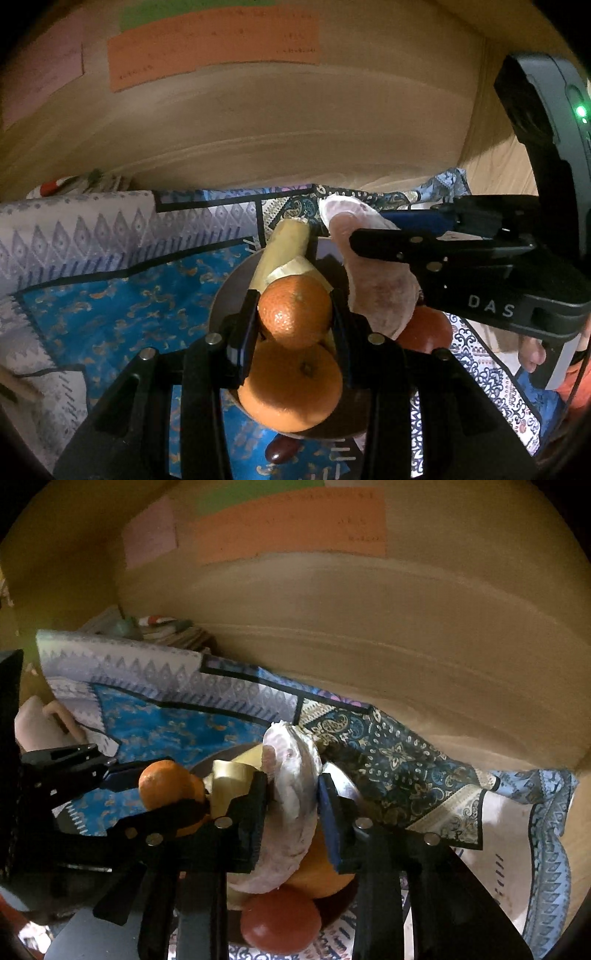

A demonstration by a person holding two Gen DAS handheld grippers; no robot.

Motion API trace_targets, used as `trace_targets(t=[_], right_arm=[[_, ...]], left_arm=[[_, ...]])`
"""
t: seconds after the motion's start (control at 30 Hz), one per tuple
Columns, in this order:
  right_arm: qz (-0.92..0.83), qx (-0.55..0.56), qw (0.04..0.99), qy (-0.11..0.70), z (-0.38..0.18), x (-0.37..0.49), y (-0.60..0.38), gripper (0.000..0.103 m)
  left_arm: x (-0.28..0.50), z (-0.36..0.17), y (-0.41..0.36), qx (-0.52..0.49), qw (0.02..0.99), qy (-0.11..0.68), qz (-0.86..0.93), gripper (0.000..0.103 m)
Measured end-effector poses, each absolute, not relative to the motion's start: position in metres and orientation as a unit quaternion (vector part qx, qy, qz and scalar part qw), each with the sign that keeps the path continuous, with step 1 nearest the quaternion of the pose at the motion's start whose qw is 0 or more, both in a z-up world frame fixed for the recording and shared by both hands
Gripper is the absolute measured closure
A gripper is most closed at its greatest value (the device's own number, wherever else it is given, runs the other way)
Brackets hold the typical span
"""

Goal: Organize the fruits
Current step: 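Carry the pomelo segment and mandarin onto the plate and open both tools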

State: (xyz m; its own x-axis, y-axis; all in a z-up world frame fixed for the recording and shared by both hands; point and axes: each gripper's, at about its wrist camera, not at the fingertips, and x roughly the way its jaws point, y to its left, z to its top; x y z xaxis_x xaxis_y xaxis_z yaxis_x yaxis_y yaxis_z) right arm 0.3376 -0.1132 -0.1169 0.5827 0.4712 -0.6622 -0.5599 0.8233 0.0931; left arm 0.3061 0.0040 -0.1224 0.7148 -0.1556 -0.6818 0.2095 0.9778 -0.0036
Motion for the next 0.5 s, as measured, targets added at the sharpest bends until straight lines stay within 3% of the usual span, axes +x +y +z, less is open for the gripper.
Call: trace_targets(t=[0.1, 0.2, 0.37, 0.43, 0.5], right_arm=[[0.289, -0.065, 0.888, 0.352, -0.118, 0.338, -0.114, 0.072], [0.285, -0.067, 0.893, 0.343, -0.114, 0.335, -0.117, 0.059], [0.285, -0.072, 0.898, 0.327, -0.106, 0.326, -0.12, 0.058], [0.283, -0.073, 0.9, 0.323, -0.104, 0.321, -0.122, 0.058], [0.28, -0.073, 0.902, 0.319, -0.103, 0.318, -0.124, 0.058]], left_arm=[[0.311, -0.127, 0.001, 0.041, 0.923, 0.37, -0.1, 0.066], [0.315, -0.132, -0.001, 0.044, 0.92, 0.376, -0.1, 0.066], [0.319, -0.137, -0.003, 0.051, 0.919, 0.378, -0.099, 0.065], [0.32, -0.137, -0.004, 0.052, 0.918, 0.379, -0.099, 0.063], [0.321, -0.137, -0.003, 0.049, 0.918, 0.381, -0.099, 0.052]])
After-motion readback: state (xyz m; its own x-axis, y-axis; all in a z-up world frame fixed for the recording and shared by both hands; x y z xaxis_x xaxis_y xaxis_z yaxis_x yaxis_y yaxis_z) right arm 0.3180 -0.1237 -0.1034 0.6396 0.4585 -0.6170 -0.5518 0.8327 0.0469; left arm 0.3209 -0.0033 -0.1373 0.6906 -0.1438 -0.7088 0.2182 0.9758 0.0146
